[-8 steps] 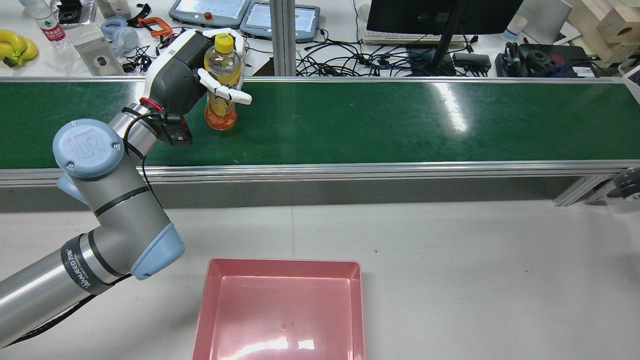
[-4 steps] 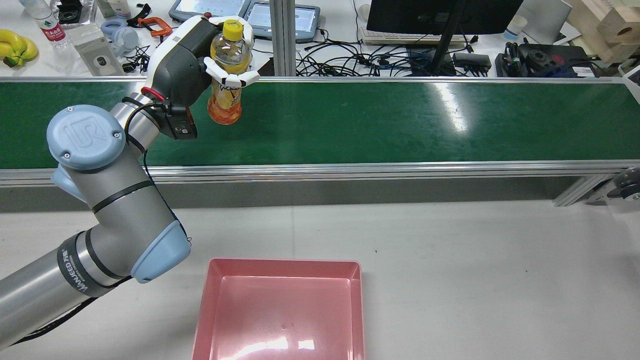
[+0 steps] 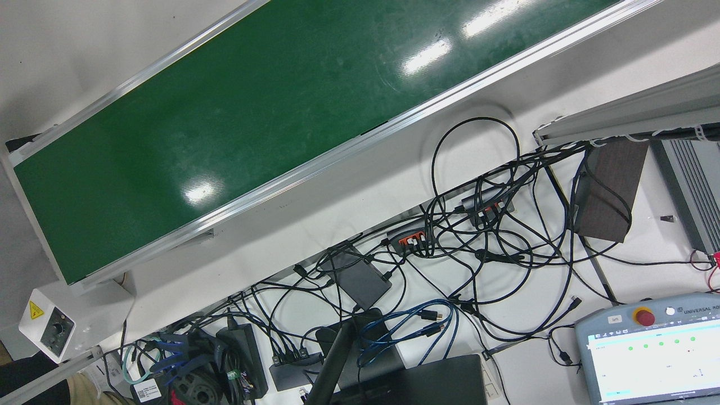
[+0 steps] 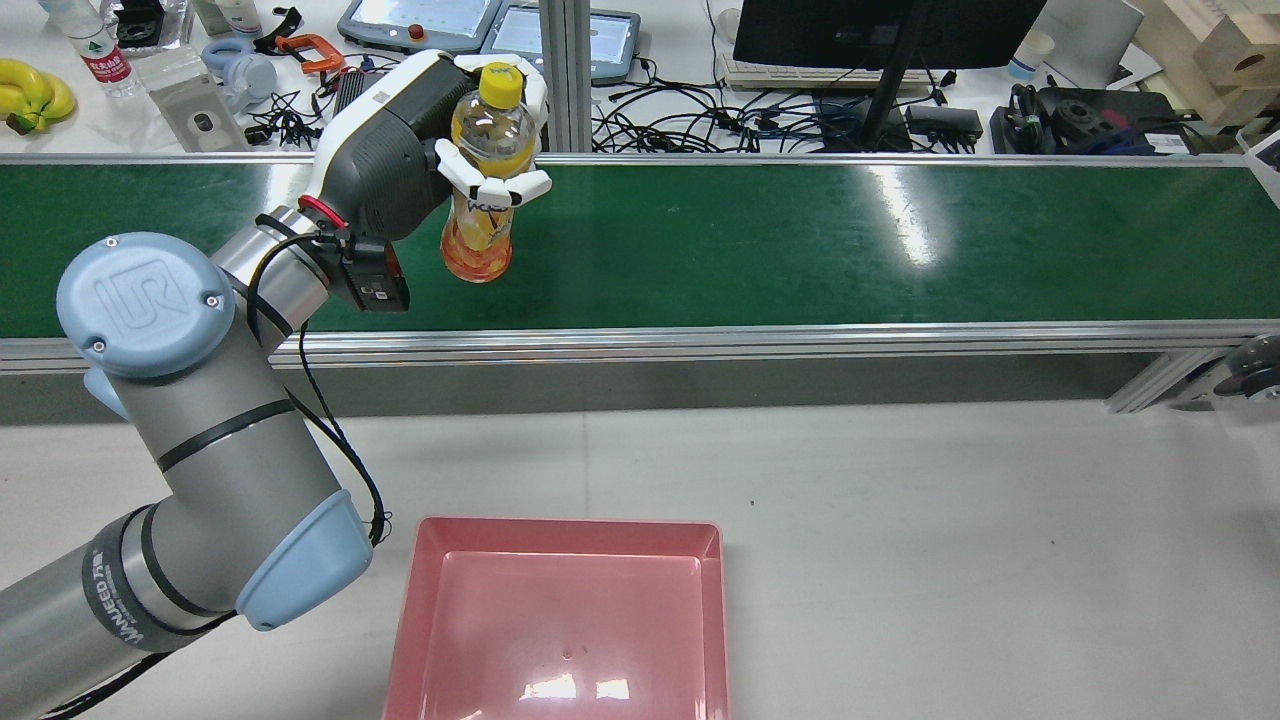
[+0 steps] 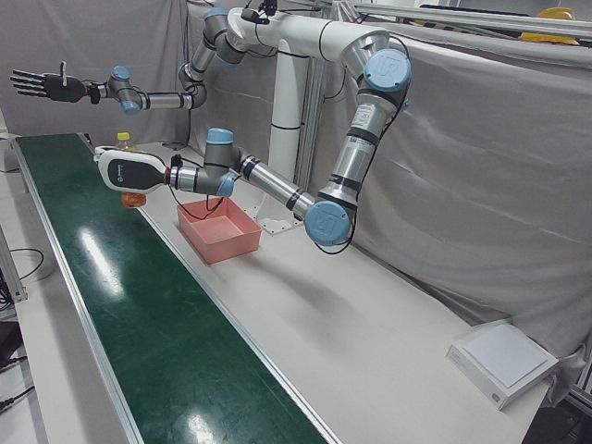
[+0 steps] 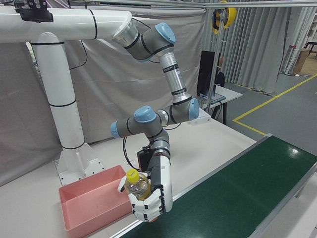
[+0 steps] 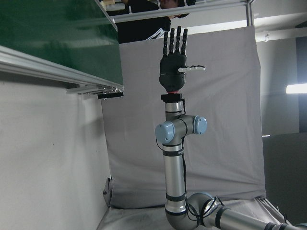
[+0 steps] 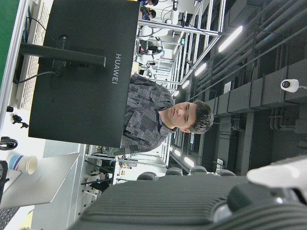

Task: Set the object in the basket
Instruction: 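Lift the bottle off the belt and carry it over the pink tray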

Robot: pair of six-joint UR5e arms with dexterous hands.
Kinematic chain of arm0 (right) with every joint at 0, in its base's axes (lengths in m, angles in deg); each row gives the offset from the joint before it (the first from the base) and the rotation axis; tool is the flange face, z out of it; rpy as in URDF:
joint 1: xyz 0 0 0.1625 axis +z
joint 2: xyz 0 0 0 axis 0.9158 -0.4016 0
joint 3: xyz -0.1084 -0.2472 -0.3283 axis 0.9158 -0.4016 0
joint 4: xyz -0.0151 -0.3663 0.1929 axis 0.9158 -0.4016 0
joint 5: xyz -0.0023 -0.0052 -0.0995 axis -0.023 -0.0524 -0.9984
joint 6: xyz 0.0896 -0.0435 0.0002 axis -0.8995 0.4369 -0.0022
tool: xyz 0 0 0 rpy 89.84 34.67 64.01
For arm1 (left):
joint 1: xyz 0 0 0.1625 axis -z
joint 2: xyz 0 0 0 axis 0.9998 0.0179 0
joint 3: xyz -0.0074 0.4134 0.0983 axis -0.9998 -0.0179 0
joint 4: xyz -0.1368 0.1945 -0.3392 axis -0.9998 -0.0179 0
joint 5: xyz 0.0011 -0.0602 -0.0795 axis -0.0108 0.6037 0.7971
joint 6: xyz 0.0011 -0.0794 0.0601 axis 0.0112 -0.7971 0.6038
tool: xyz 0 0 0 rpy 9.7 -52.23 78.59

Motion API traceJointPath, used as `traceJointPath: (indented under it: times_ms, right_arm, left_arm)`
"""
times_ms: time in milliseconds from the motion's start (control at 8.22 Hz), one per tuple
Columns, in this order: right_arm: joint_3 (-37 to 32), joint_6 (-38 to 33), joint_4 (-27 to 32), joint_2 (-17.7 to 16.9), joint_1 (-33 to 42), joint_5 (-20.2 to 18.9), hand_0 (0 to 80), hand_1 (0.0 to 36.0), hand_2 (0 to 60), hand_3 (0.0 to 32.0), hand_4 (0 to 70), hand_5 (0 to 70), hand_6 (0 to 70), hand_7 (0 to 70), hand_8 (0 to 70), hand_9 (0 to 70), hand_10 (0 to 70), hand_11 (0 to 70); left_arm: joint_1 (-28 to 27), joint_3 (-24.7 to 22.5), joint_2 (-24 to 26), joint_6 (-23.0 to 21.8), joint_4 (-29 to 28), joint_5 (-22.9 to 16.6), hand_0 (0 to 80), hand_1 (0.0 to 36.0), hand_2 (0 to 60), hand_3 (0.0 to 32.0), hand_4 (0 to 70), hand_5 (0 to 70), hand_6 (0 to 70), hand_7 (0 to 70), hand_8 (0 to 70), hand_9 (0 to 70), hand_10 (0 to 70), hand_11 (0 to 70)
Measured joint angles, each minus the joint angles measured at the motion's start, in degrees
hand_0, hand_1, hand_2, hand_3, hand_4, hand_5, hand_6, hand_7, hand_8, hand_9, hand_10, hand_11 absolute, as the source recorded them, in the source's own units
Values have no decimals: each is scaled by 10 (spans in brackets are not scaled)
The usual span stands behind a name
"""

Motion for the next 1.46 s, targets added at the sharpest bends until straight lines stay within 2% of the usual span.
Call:
traceJointPath:
  times_ms: [122, 365, 487, 608, 730, 974, 1095, 1217, 1339, 1460]
  right_arm:
    - [0, 0, 0, 0, 0, 0, 0, 0, 0, 0, 0, 0, 0, 0, 0, 0, 0, 0]
    - [0, 0, 0, 0, 0, 0, 0, 0, 0, 0, 0, 0, 0, 0, 0, 0, 0, 0]
    - [0, 0, 0, 0, 0, 0, 0, 0, 0, 0, 0, 0, 0, 0, 0, 0, 0, 0]
    - [0, 0, 0, 0, 0, 0, 0, 0, 0, 0, 0, 0, 0, 0, 0, 0, 0, 0]
    - [0, 0, 0, 0, -1, 0, 0, 0, 0, 0, 0, 0, 0, 0, 0, 0, 0, 0]
    - [-1, 0, 0, 0, -1, 0, 0, 0, 0, 0, 0, 0, 0, 0, 0, 0, 0, 0]
    - [-1, 0, 0, 0, -1, 0, 0, 0, 0, 0, 0, 0, 0, 0, 0, 0, 0, 0]
    - [-1, 1, 0, 0, -1, 0, 0, 0, 0, 0, 0, 0, 0, 0, 0, 0, 0, 0]
    - [-1, 1, 0, 0, -1, 0, 0, 0, 0, 0, 0, 0, 0, 0, 0, 0, 0, 0]
    - [-1, 1, 0, 0, -1, 0, 0, 0, 0, 0, 0, 0, 0, 0, 0, 0, 0, 0]
  left_arm:
    - [-16, -28, -3, 16, 16, -14, 738, 108, 296, 0, 700, 700, 700, 700, 700, 700, 700, 700]
    - [-61, -100, -27, 45, 42, -29, 742, 99, 236, 0, 700, 700, 700, 700, 700, 700, 700, 700]
    - [-87, -128, -40, 57, 46, -33, 747, 91, 187, 0, 700, 700, 700, 700, 700, 700, 700, 700]
    - [-116, -146, -53, 75, 47, -35, 759, 68, 60, 0, 700, 700, 700, 700, 700, 700, 700, 700]
    - [-145, -154, -63, 93, 41, -36, 777, 41, 0, 0, 700, 700, 700, 700, 700, 700, 700, 700]
    - [-192, -158, -80, 127, 16, -57, 800, 1, 0, 0, 700, 700, 700, 700, 700, 700, 700, 700]
    - [-203, -158, -96, 137, -5, -65, 800, 37, 0, 0, 632, 700, 518, 700, 597, 700, 607, 700]
    - [-206, -162, -121, 140, -28, -69, 800, 79, 0, 0, 255, 700, 303, 640, 438, 641, 528, 700]
    - [-208, -175, -153, 143, -44, -70, 797, 97, 0, 0, 93, 623, 218, 547, 346, 529, 483, 698]
    - [-207, -190, -174, 144, -51, -70, 738, 100, 0, 0, 24, 495, 147, 395, 243, 389, 411, 595]
